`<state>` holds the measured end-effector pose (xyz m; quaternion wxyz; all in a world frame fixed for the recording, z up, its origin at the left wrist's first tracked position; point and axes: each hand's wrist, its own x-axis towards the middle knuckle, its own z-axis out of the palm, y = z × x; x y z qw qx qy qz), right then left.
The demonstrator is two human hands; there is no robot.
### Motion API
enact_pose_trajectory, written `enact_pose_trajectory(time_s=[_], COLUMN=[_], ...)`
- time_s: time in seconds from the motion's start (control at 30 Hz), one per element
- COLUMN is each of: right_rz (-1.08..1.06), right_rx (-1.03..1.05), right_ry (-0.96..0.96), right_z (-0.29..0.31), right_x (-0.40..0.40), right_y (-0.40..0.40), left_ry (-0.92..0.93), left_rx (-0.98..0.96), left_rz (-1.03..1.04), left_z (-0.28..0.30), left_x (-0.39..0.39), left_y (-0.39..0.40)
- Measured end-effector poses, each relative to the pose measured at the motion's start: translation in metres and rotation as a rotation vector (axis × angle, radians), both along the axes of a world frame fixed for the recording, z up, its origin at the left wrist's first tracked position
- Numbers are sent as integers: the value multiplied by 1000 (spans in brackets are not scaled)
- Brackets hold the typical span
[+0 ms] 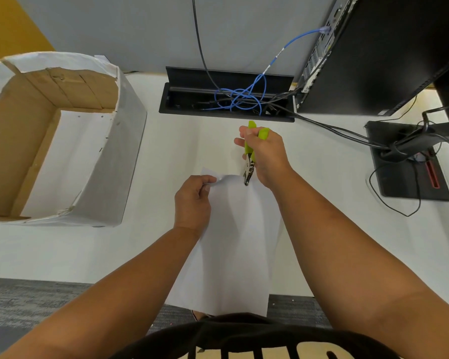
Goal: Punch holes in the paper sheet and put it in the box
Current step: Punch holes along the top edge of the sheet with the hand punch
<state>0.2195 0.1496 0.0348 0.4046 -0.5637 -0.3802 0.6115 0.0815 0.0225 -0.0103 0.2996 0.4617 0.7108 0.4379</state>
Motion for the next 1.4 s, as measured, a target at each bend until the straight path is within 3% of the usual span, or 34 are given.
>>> enact_pose_trajectory(time_s=[0.13,0.27,0.53,0.8,1.2,1.4], right_rz=[37,-135,-244,-40,20,80], right_rx=[3,-28,-49,-47,-34,-48], right_ry=[-31,56,94,54,5,-69], right_z=[3,1,4,2,4,1], right_x=[-4,1,2,2,2,5], right_y=[-3,-1,-4,-3,-3,-3], left_ry=[15,-10,-74,-44,-26,79], left_rx=[2,-18,-40,-25,-35,32], left_rz=[-7,11,47,2,6,-35], left_z=[0,0,2,2,1,-4], left_x=[3,2,6,13,9,8], left_y=[1,-3,-5,-6,-6,-7])
